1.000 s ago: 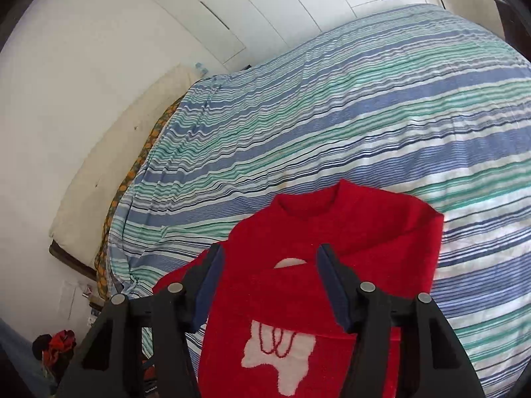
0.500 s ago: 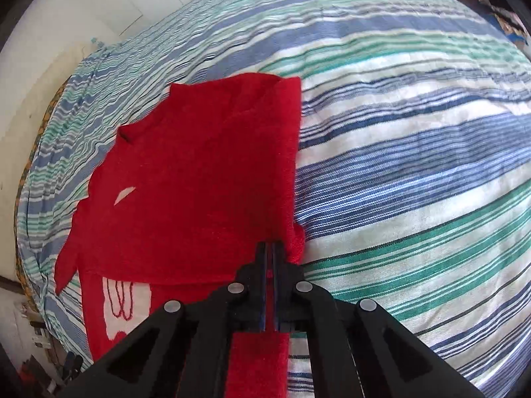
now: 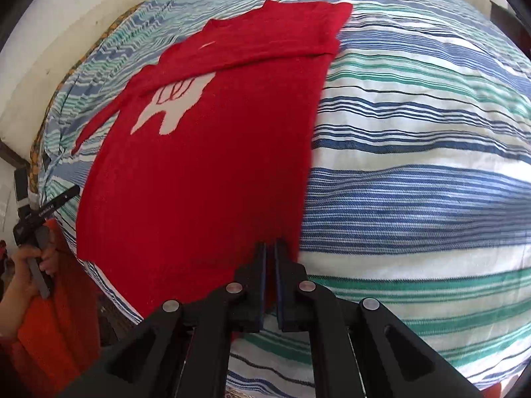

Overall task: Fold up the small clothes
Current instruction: 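Fold the held sleeve across the sweater body with the right gripper, then open the right gripper and move it back from the sweater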

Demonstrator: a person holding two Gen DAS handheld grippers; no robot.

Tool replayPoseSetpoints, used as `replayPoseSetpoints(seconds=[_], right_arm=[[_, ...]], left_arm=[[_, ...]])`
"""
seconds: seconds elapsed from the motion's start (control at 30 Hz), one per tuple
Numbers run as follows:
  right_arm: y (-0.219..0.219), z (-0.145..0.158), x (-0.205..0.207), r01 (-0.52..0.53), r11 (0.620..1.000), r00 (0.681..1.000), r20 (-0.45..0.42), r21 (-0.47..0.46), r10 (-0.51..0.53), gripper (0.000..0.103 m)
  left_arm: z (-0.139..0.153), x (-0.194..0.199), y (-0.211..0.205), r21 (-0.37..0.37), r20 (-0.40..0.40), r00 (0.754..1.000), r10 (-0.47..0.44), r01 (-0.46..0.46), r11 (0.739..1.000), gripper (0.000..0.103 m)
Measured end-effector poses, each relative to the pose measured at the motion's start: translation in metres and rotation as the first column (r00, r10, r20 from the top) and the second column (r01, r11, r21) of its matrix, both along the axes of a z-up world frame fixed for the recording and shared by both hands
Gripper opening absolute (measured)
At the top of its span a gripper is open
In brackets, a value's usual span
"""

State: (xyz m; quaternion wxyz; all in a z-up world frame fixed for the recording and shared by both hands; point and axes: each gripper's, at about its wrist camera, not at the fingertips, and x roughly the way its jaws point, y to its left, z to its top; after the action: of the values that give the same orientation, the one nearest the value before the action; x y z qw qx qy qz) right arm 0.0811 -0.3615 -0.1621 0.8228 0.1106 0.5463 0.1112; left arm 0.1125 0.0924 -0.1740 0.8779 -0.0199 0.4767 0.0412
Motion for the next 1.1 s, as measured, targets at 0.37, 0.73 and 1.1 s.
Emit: replayPoseSetpoints(seconds=[0.37,0.73,1.1], right_arm=[[-0.001,0.054,-0.022,0.218,0.961,0.946,0.278,-0.172,-0.165,0.022],[-0.059,-0.005,-0.024,0.405,0.902,0.909,0.173,-0.148,-0.380,0.052],[-0.065,-0.011,-0.035,0.437,0.899,0.888,0.177,-0.038,-0.425,0.064]], left_arm=[[-0.003,0.002,-0.002,0.001,-0.012,1.000,-0.011,0.011,1.000,0.102],[-0.009,0.003,-0.001,-0.003,-0.036,0.999,-0.010,0.010,1.000,0.102],[0.012,0.004,0.020,-0.149,-0.012,1.000,0.014,-0.016,0.989,0.102]])
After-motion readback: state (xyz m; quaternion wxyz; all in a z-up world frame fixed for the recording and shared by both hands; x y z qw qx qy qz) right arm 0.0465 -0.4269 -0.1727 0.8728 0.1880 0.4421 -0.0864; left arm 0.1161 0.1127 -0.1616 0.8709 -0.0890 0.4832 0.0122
